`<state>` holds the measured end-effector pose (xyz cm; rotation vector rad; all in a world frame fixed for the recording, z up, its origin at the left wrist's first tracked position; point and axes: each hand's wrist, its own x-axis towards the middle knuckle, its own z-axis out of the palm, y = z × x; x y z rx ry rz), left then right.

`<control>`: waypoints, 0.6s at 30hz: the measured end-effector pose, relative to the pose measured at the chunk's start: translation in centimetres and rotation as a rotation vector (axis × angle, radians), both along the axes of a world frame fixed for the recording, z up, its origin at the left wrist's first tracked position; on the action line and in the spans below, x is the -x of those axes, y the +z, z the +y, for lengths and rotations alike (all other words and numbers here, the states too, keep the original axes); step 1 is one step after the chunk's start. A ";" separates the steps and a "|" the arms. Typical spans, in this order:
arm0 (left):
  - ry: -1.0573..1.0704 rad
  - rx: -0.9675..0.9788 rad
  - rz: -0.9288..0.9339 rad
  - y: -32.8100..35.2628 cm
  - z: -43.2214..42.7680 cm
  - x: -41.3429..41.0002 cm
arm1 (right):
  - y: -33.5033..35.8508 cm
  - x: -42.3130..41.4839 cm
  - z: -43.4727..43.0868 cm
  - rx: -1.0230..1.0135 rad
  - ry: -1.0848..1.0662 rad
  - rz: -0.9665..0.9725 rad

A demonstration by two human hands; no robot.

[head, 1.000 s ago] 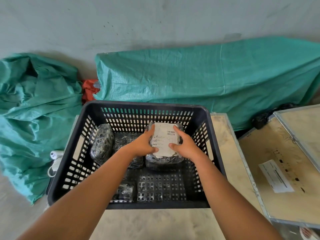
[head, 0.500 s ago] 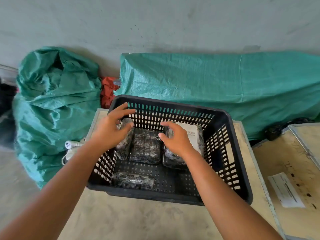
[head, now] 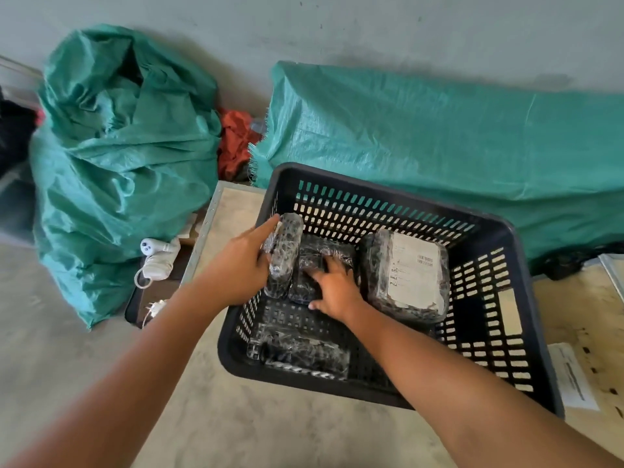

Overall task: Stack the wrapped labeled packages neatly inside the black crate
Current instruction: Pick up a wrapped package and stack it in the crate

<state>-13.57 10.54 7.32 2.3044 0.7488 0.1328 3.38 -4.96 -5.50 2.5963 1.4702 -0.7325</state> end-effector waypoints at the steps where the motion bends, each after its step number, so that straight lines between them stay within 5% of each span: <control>1: -0.001 0.012 -0.003 -0.2 0.2 0.1 | -0.5 0.2 0.0 0.012 0.002 -0.016; 5: -0.036 0.075 -0.034 -0.2 0.5 0.5 | -2.0 0.0 -1.1 0.154 0.094 -0.105; 13: -0.040 0.089 -0.080 -0.4 0.3 0.5 | 0.3 -1.0 0.0 0.118 0.050 -0.003; 18: -0.035 0.097 -0.088 -0.6 0.2 0.5 | 4.3 -2.5 -0.7 -0.200 -0.117 0.200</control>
